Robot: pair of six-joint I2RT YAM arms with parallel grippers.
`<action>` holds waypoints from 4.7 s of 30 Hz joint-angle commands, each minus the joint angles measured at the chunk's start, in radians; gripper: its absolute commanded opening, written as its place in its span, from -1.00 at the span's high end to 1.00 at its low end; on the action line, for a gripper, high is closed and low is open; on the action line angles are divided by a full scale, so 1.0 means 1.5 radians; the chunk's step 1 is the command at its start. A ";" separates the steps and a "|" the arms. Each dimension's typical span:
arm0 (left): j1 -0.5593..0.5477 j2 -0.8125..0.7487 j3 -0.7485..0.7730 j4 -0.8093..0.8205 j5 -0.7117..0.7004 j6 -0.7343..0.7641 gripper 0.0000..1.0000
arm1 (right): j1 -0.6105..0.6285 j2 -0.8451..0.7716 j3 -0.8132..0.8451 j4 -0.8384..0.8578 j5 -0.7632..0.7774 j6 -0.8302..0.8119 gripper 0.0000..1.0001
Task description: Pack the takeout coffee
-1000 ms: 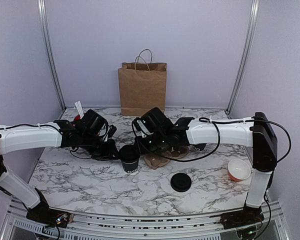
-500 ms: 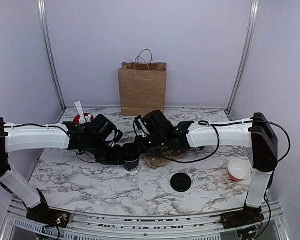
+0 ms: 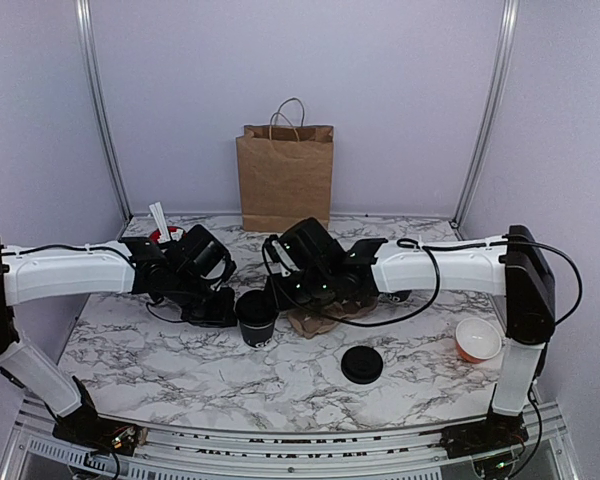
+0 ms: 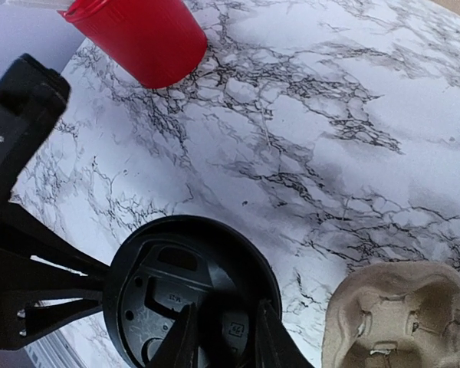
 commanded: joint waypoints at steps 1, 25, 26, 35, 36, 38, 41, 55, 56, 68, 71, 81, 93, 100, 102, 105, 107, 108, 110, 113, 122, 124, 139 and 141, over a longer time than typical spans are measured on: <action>0.003 -0.031 0.021 -0.024 -0.025 0.017 0.79 | -0.004 -0.001 0.048 -0.058 -0.009 -0.007 0.47; 0.068 -0.118 0.012 0.052 0.076 0.016 0.75 | -0.060 -0.060 -0.098 0.278 -0.384 0.104 1.00; 0.071 -0.118 0.011 0.055 0.078 0.014 0.76 | -0.061 -0.055 -0.103 0.309 -0.402 0.121 1.00; 0.126 -0.149 -0.010 0.047 0.072 0.003 0.78 | -0.062 0.012 -0.100 0.436 -0.473 0.200 1.00; 0.128 -0.150 -0.012 0.045 0.073 0.004 0.78 | -0.064 0.028 -0.103 0.429 -0.473 0.205 1.00; 0.129 -0.151 -0.015 0.044 0.071 0.004 0.78 | -0.067 0.061 -0.123 0.440 -0.488 0.223 1.00; 0.130 -0.150 -0.018 0.043 0.072 0.003 0.79 | -0.072 0.098 -0.142 0.429 -0.488 0.233 1.00; 0.132 -0.152 -0.016 0.036 0.068 0.007 0.79 | -0.078 0.049 -0.110 0.383 -0.470 0.211 1.00; 0.132 -0.152 -0.015 0.037 0.069 0.008 0.79 | -0.078 0.043 -0.109 0.385 -0.471 0.212 1.00; 0.132 -0.164 0.008 0.050 0.067 0.015 0.77 | -0.077 -0.026 -0.087 0.324 -0.430 0.155 1.00; 0.133 -0.169 0.014 0.061 0.069 0.017 0.76 | -0.077 -0.038 -0.059 0.264 -0.395 0.106 1.00; 0.131 -0.175 0.024 0.089 0.099 0.037 0.58 | -0.080 -0.077 -0.016 0.105 -0.252 0.008 0.71; 0.045 -0.105 0.060 0.057 -0.016 0.079 -0.74 | -0.080 -0.182 -0.060 0.039 -0.025 -0.044 -0.43; -0.012 -0.024 0.126 -0.004 -0.141 0.094 -0.91 | -0.084 -0.271 -0.119 0.052 0.114 -0.059 -0.84; -0.024 -0.003 0.144 -0.018 -0.166 0.101 -0.91 | -0.085 -0.292 -0.131 0.053 0.157 -0.064 -0.90; -0.039 0.023 0.165 -0.030 -0.188 0.110 -0.91 | -0.085 -0.321 -0.158 0.065 0.195 -0.069 -0.97; -0.048 0.042 0.178 -0.040 -0.197 0.119 -0.92 | -0.086 -0.336 -0.173 0.073 0.213 -0.072 -0.99; -0.052 0.050 0.184 -0.045 -0.199 0.122 -0.92 | -0.086 -0.344 -0.178 0.075 0.218 -0.074 -1.00; -0.060 0.067 0.194 -0.053 -0.202 0.129 -0.93 | -0.086 -0.350 -0.185 0.073 0.229 -0.077 -1.00; -0.070 0.091 0.209 -0.063 -0.217 0.134 -0.94 | -0.085 -0.351 -0.188 0.064 0.233 -0.081 -0.99; -0.078 0.133 0.234 -0.068 -0.254 0.125 -0.94 | -0.086 -0.346 -0.190 0.063 0.213 -0.078 -1.00; -0.078 0.139 0.238 -0.067 -0.260 0.122 -0.94 | -0.086 -0.345 -0.190 0.063 0.210 -0.077 -0.99; -0.079 0.165 0.243 -0.063 -0.255 0.117 -0.68 | -0.085 -0.347 -0.203 0.068 0.198 -0.067 -0.99; -0.079 0.166 0.239 -0.062 -0.257 0.117 -0.64 | -0.086 -0.346 -0.201 0.070 0.196 -0.067 -1.00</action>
